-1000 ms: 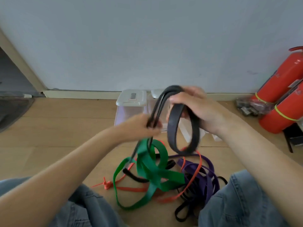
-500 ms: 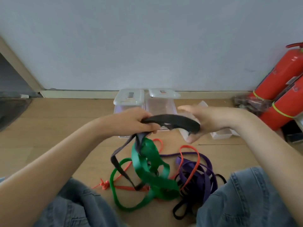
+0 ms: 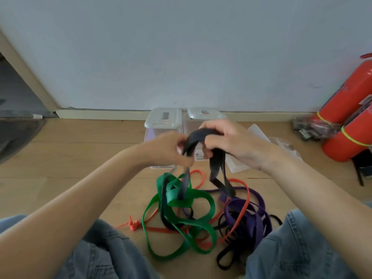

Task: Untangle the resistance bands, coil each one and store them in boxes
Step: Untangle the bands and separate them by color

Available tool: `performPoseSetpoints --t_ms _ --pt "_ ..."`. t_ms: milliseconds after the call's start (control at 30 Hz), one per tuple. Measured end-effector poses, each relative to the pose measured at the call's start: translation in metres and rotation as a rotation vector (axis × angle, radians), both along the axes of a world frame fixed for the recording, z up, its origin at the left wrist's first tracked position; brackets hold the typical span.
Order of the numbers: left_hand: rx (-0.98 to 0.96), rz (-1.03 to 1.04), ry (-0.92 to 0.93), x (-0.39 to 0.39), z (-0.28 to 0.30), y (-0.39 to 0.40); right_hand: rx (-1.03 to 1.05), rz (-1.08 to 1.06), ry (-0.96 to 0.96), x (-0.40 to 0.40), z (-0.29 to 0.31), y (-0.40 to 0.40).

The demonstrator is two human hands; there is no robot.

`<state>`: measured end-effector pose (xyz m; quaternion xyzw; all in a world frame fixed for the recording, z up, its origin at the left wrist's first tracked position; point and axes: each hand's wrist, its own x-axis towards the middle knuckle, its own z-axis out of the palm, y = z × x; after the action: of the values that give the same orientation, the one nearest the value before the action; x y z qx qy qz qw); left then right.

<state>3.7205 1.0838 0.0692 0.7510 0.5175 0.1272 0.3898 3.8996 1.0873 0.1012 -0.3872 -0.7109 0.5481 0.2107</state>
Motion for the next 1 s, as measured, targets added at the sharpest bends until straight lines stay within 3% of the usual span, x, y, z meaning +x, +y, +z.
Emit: performPoseSetpoints --t_ms 100,167,233,333,367,467,500,567,633,667,767,833,867,933,1000 --pt "-0.155 -0.08 0.11 0.009 -0.034 -0.006 -0.244 -0.067 0.485 0.009 0.012 0.003" --pt "-0.149 -0.111 0.22 0.007 -0.035 -0.004 -0.275 -0.167 0.595 0.017 0.017 0.008" --pt "-0.023 -0.011 0.147 -0.001 -0.009 0.006 -0.168 -0.263 0.351 0.032 0.017 0.014" --pt "0.116 0.28 -0.43 -0.024 0.047 0.011 0.005 -0.122 -0.354 0.051 0.011 0.019" --pt "0.133 0.262 -0.469 -0.025 0.056 0.009 -0.004 -0.046 -0.458 0.052 0.009 0.018" --pt "0.074 -0.015 -0.019 0.001 0.048 -0.007 -0.021 0.074 -0.357 0.03 0.002 0.007" --pt "0.058 -0.064 0.034 0.01 0.042 -0.01 0.016 0.136 -0.343 0.018 -0.003 0.003" --pt "0.097 -0.032 -0.043 0.012 0.039 -0.007 0.167 0.147 -0.355 0.003 -0.012 -0.002" --pt "0.172 0.052 -0.08 -0.002 0.036 0.001 0.209 0.044 -0.268 0.002 -0.01 0.002" --pt "0.166 0.058 -0.053 -0.009 0.029 0.004 0.14 0.007 -0.133 0.004 -0.007 0.004" --pt "-0.086 -0.085 0.249 -0.013 -0.014 -0.004 -0.147 -0.01 0.439 0.01 0.009 0.006" --pt "-0.212 -0.168 0.396 -0.005 -0.037 -0.009 -0.179 -0.058 0.557 0.017 0.015 0.011" --pt "-0.21 -0.169 0.411 -0.004 -0.034 -0.008 -0.115 -0.085 0.448 0.023 0.016 0.014" --pt "-0.101 -0.045 0.336 -0.011 -0.012 0.001 0.043 -0.051 -0.08 0.038 0.011 0.021" --pt "0.056 0.169 0.055 -0.022 0.019 0.008 0.044 0.082 -0.612 0.047 0.004 0.021"
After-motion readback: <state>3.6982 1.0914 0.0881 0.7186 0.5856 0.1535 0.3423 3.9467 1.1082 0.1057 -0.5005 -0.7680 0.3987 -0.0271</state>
